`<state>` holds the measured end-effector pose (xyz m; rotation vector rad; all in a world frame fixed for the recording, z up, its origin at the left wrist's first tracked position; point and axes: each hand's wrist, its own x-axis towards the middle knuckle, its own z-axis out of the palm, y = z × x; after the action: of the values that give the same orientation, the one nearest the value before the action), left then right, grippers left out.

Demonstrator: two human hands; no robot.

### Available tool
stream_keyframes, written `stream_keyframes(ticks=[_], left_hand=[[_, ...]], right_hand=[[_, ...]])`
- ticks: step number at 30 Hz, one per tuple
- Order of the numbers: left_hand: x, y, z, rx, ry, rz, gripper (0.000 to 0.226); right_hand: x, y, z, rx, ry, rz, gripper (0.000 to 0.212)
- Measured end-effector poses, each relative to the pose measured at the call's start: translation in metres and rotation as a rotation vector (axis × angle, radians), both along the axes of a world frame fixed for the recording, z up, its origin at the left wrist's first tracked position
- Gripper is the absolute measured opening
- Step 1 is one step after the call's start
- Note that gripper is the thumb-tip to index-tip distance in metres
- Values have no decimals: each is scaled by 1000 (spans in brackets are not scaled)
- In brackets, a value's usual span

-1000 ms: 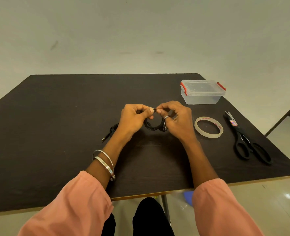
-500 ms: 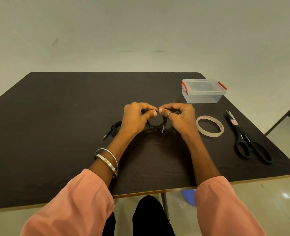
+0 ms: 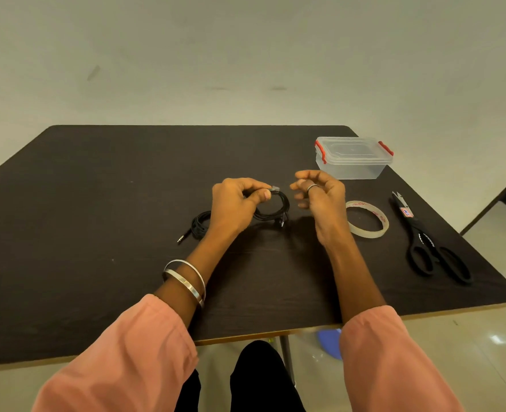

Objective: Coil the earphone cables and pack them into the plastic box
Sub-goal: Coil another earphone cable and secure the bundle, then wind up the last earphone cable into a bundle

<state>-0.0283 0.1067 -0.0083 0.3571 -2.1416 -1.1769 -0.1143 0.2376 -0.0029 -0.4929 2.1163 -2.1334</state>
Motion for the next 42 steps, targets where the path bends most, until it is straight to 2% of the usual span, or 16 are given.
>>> stream_keyframes(ticks=[3, 7, 11, 21, 24, 26, 29, 31, 36, 42], left_hand=[[0, 0, -1, 26, -4, 16, 8], [-1, 0, -2, 13, -9, 2, 7], [-1, -2, -3, 3, -4, 27, 6], [-4, 3, -8, -119, 74, 48, 10], [-4, 3, -9, -153, 87, 29, 10], [-4, 1, -9, -140, 77, 4, 13], [-4, 1, -7, -120, 26, -35, 28], [-4, 2, -7, -131, -27, -66, 33], [-6, 1, -14, -255, -259, -100, 32], [-6, 0, -16, -496, -343, 11, 22]], right_hand=[[0, 1, -2, 30, 254, 29, 11], [0, -3, -10, 255, 575, 132, 12], [-2, -3, -12, 387, 718, 152, 21], [2, -2, -9, 474, 567, 209, 10], [1, 3, -6, 428, 440, 297, 8], [0, 5, -5, 374, 377, 279, 12], [-4, 9, -6, 353, 315, 179, 16], [-9, 11, -9, 410, 302, 118, 17], [-10, 13, -14, 661, 395, 48, 22], [-8, 13, -11, 617, 354, -57, 40]])
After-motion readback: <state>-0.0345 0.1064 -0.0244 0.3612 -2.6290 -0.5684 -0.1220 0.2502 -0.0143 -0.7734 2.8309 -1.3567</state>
